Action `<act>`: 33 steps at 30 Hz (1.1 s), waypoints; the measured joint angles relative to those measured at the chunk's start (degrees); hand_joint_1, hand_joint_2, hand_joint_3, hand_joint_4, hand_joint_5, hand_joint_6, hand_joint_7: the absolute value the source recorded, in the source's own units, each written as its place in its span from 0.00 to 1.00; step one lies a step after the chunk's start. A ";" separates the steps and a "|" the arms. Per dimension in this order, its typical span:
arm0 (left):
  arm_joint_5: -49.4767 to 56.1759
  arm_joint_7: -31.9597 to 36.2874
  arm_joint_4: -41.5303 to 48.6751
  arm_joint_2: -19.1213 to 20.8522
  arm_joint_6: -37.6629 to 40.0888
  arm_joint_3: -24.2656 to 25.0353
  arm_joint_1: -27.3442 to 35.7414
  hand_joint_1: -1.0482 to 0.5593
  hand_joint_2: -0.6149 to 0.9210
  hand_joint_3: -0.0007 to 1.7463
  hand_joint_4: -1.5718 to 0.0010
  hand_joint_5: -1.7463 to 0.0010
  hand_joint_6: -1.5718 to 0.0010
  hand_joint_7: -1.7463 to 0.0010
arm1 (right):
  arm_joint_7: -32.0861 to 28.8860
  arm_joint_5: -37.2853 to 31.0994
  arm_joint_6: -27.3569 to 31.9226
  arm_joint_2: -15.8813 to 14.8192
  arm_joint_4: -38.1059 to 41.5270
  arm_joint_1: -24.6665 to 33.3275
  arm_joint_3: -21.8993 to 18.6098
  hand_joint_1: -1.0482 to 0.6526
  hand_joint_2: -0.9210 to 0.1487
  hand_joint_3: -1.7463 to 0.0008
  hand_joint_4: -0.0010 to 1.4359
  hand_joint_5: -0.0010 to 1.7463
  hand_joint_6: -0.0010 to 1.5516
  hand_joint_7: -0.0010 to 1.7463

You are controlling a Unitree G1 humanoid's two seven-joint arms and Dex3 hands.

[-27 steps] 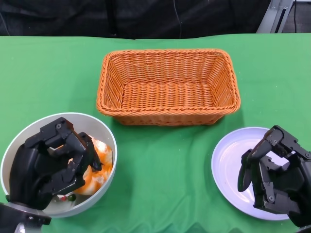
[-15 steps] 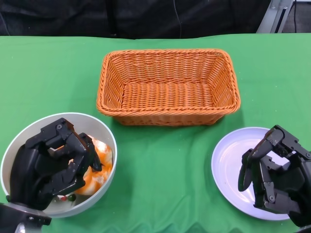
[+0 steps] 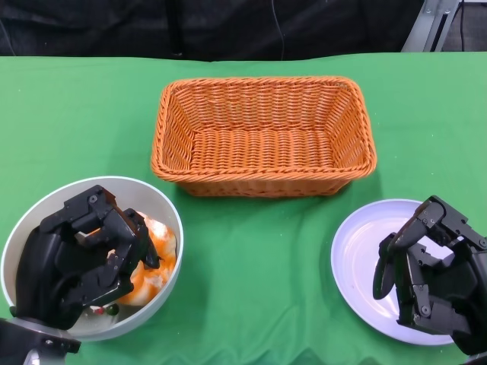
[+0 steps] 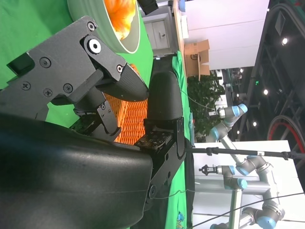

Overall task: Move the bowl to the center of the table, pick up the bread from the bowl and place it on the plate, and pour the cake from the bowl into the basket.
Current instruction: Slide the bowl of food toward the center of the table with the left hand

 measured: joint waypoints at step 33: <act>-2.24 3.60 -6.11 7.29 -3.77 9.67 -2.77 0.39 1.00 0.02 0.48 0.97 0.49 1.00 | 0.38 -1.00 -0.89 0.01 1.30 -0.11 0.07 0.54 0.38 0.26 0.56 1.00 0.39 0.94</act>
